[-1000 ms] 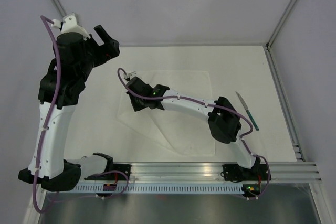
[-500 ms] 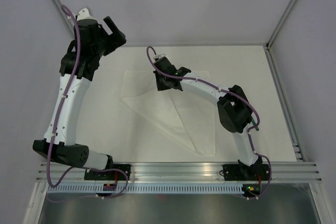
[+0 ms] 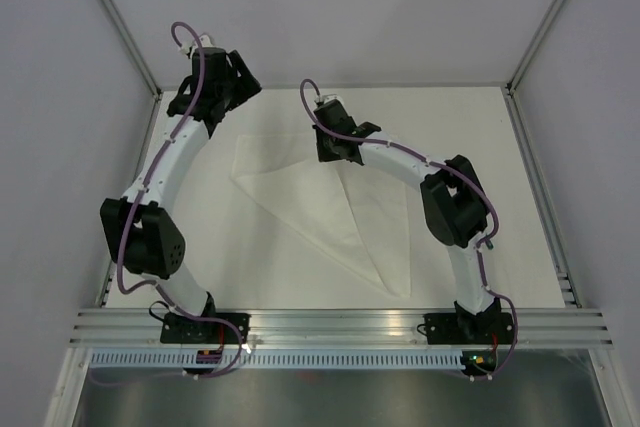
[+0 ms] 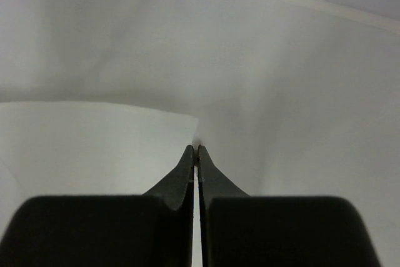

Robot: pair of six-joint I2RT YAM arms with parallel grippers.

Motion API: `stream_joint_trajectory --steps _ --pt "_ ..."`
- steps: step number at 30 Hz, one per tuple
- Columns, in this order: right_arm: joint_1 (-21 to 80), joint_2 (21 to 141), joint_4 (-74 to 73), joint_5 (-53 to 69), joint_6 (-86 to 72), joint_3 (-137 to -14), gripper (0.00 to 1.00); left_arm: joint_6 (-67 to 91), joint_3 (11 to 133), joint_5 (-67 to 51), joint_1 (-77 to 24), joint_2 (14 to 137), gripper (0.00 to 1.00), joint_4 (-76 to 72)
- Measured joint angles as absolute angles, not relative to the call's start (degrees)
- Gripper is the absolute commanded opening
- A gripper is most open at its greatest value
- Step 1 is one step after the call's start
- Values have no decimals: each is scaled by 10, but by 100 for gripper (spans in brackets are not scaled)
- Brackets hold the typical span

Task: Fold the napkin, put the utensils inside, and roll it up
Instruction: Fold the napkin at the center of the board.

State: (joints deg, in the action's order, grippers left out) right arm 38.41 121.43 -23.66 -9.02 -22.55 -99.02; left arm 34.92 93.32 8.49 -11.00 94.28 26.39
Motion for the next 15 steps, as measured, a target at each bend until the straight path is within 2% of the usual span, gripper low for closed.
stream_joint_trajectory --steps 7,15 --pt "366 1207 -212 -96 -216 -961 0 356 930 73 -99 1052 59 191" --pt "361 1188 -190 -113 -203 -943 1 367 930 57 -92 1149 57 156"
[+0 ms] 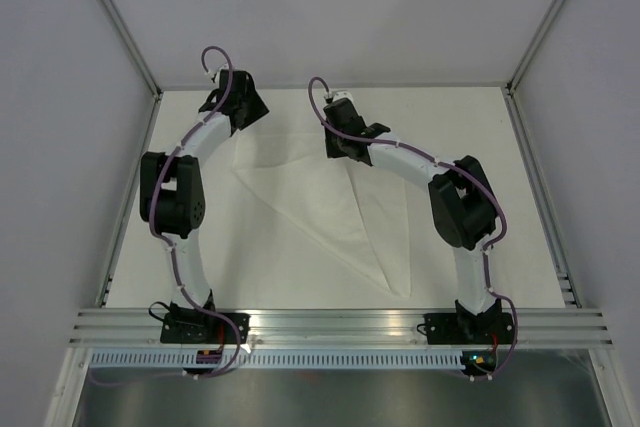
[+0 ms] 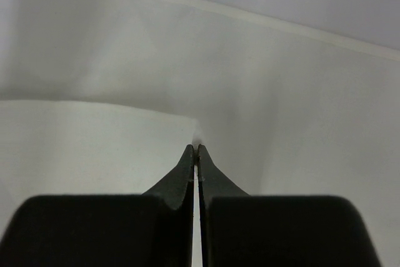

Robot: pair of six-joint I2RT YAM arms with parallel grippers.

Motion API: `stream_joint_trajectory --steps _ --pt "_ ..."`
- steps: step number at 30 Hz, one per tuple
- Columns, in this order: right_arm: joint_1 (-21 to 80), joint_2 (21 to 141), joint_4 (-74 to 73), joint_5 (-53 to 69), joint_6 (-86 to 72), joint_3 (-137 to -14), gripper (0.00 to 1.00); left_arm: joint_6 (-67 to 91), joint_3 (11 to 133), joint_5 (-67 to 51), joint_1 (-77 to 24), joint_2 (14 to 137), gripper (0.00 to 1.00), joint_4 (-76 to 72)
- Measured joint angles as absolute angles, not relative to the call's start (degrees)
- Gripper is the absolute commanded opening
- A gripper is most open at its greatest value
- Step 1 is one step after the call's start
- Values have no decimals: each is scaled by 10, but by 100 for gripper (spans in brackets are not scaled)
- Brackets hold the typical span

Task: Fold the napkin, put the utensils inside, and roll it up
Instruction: Fold the napkin at the center of the board.

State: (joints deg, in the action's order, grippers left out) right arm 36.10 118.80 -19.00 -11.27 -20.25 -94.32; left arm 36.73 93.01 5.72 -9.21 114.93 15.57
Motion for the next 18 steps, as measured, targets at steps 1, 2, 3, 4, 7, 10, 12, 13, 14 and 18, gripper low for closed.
stream_joint_trajectory --steps 1,2,3,4,7,10,12,13,14,18 --pt "359 1185 -186 -113 -201 -939 0 368 930 57 -92 1158 57 156" --pt "356 1182 -182 -113 -201 -935 0 368 930 57 -92 1167 57 154" --pt "353 1180 -178 -114 -201 -933 0 369 930 57 -91 1174 57 152" --pt "350 1180 -176 -114 -200 -931 0 369 930 57 -91 1180 57 151" --pt "341 1179 -170 -115 -198 -931 0 373 931 55 -89 1196 57 149" --pt "332 1179 -167 -115 -197 -931 0 379 946 54 -85 1218 57 149" --pt "326 1179 -166 -114 -197 -930 0 383 957 54 -83 1232 57 151" --pt "325 1179 -165 -114 -197 -930 0 384 961 54 -81 1237 57 152" --pt "321 1179 -163 -114 -197 -930 0 385 965 54 -80 1242 57 154" --pt "309 1179 -158 -112 -197 -930 0 390 987 54 -78 1260 57 167"
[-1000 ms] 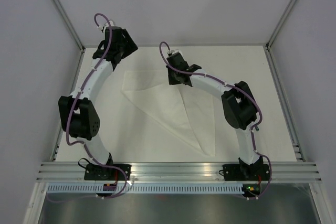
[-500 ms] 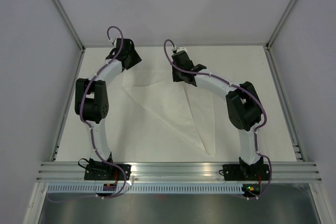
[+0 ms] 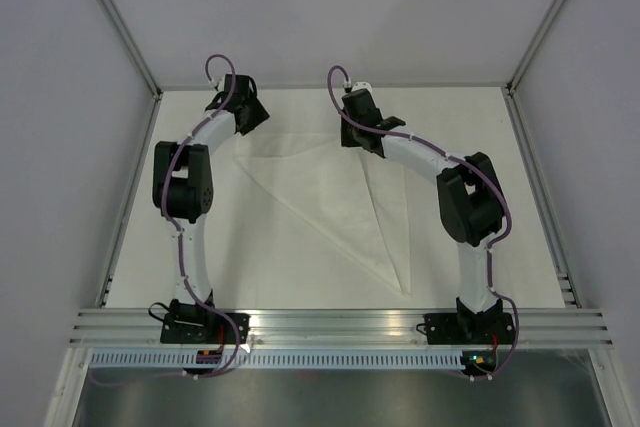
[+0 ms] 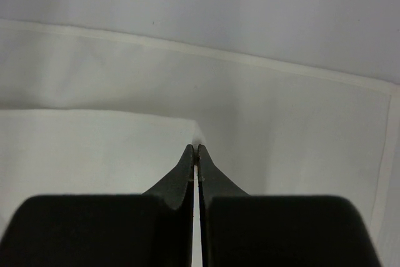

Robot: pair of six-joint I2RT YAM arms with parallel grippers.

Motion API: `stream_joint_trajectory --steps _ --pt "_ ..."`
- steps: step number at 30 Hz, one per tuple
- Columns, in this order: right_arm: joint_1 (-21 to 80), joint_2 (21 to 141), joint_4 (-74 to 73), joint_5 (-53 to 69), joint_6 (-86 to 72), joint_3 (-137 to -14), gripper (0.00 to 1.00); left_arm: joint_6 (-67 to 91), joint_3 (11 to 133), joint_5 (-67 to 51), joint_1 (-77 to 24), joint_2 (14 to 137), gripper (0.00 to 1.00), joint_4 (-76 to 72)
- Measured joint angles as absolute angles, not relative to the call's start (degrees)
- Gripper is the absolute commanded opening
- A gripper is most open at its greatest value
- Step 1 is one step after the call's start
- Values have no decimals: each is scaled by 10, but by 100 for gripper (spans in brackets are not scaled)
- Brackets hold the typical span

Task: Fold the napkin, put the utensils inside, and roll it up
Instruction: Fold the napkin at the center of the board.

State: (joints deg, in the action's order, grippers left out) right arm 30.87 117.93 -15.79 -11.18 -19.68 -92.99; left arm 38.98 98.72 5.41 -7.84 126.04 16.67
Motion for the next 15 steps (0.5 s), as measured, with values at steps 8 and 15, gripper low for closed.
stream_joint_trajectory --steps 8,15 --pt "283 1179 -149 -103 -197 -926 0 399 1027 56 -76 1289 57 197" --pt "264 1179 -141 -95 -197 -925 0 407 1077 60 -69 1325 57 237"
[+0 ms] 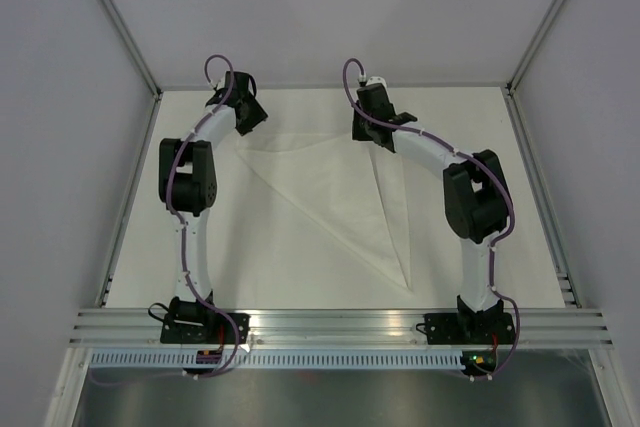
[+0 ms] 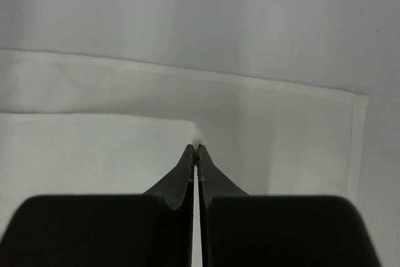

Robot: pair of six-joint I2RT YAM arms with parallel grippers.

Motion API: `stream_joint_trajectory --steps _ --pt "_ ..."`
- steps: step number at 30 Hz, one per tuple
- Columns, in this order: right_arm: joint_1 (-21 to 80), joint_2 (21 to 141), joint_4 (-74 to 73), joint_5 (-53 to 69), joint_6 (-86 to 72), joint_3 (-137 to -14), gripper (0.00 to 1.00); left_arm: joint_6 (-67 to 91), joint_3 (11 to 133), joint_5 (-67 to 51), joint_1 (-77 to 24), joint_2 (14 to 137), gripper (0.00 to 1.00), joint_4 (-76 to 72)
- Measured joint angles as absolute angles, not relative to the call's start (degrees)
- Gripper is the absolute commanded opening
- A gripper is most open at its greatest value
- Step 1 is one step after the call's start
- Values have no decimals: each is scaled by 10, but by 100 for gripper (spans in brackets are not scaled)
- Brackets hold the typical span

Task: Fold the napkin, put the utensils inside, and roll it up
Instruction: Fold the napkin at the center of the board.

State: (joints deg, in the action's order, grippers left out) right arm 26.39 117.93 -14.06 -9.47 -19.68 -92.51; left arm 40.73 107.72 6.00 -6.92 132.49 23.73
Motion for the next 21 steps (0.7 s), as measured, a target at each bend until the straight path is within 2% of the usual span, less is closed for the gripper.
stream_joint_trajectory --steps 21 --pt "225 1179 -114 -73 -202 -881 0 420 1114 80 -65 1357 57 290"
